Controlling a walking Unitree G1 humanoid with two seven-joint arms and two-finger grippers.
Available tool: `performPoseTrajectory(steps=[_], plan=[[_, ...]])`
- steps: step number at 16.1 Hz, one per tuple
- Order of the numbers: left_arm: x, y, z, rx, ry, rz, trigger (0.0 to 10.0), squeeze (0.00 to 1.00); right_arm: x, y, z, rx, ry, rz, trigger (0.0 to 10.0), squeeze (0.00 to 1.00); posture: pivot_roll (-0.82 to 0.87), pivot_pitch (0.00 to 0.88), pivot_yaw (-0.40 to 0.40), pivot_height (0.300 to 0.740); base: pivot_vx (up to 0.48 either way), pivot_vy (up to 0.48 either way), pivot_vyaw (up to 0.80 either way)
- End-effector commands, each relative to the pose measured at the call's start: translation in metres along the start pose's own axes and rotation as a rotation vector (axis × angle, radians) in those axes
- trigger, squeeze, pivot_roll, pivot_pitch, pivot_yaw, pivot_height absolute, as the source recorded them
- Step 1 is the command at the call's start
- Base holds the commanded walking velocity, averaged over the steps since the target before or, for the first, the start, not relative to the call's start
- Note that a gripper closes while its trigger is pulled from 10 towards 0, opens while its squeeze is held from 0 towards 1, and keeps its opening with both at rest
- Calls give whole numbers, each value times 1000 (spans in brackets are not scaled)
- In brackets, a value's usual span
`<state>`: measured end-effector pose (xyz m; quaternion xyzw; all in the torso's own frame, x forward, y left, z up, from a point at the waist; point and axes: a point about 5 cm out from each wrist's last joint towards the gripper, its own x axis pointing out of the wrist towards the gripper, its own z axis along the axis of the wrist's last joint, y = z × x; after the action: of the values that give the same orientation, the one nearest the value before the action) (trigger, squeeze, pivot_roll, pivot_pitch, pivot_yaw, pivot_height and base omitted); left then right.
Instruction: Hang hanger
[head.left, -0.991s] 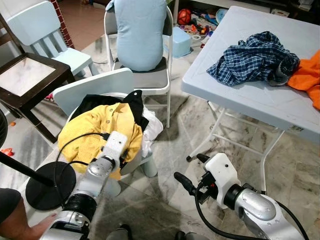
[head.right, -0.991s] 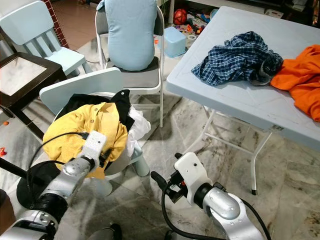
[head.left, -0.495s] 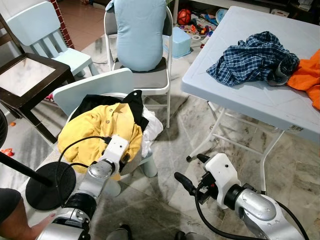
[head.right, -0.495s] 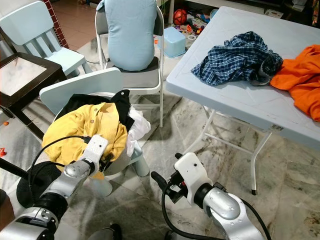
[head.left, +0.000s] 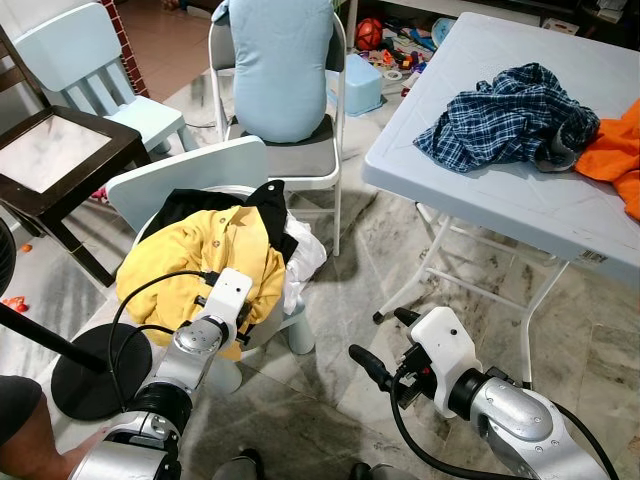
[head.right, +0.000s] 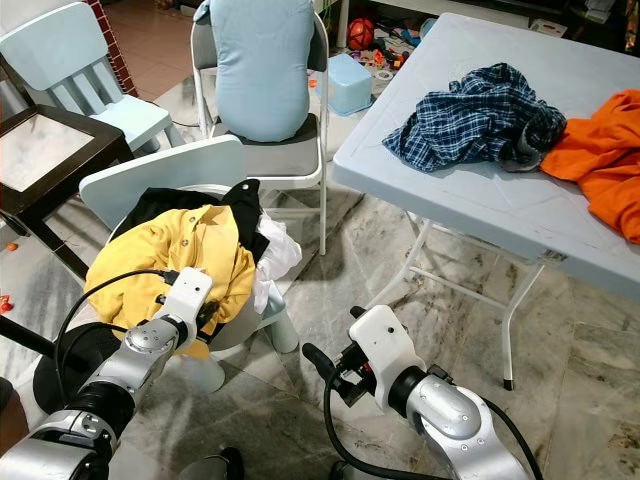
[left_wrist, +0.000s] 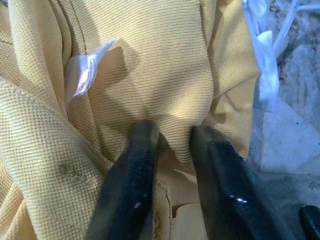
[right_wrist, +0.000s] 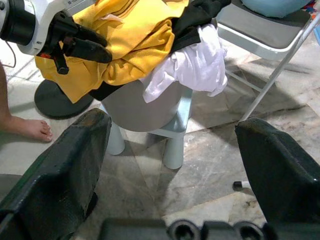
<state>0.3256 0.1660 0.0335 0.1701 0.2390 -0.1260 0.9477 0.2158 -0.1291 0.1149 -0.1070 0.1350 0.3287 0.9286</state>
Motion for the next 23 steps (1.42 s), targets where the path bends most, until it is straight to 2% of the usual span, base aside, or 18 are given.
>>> performPoseTrajectory(steps=[1, 9, 11, 12, 14, 16, 17, 18, 19, 21, 23], plan=[[0, 2, -3, -23, 10, 8, 0, 0, -1, -1, -1, -8, 3, -3, 10000, 0, -110, 176, -15, 740, 0, 0, 0], [0, 10, 33, -159, -222, 78, 0, 0, -3, -3, -1, -9, 2, -13, 10000, 0, -114, 182, -17, 740, 0, 0, 0], [-1, 10, 53, -204, -324, 80, 0, 0, -3, -3, -1, -11, 3, -16, 10000, 0, -113, 182, -18, 740, 0, 0, 0], [-2, 7, 70, -234, -393, 57, 0, 0, -4, -4, -2, -11, 5, -20, 10000, 0, -113, 182, -19, 740, 0, 0, 0], [-4, 3, 88, -253, -466, 33, 0, 0, -3, -5, -2, -11, 4, -22, 10000, 0, -112, 181, -19, 740, 0, 0, 0], [-12, -2, 133, -316, -637, -21, 0, 0, -1, -7, -1, -16, 1, -27, 10000, 0, -107, 171, -20, 740, 0, 0, 0], [-15, 0, 145, -319, -685, -19, 0, 0, 0, -8, 0, -17, 0, -29, 10000, 0, -106, 170, -20, 740, 0, 0, 0], [-20, 11, 154, -337, -719, 21, 0, 0, 0, -8, 0, -18, -1, -32, 10000, 0, -101, 167, -19, 740, 0, 0, 0], [-21, 23, 150, -353, -712, 69, 0, 0, 0, -9, -1, -18, -1, -35, 10000, 0, -98, 166, -18, 740, 0, 0, 0], [-23, 48, 121, -377, -614, 220, 0, 0, 0, -7, -3, -17, 1, -37, 10000, 0, -94, 166, -18, 740, 0, 0, 0], [-24, 58, 93, -403, -510, 290, 0, 0, 0, -8, -3, -17, 0, -38, 10000, 0, -87, 164, -19, 740, 0, 0, 0]])
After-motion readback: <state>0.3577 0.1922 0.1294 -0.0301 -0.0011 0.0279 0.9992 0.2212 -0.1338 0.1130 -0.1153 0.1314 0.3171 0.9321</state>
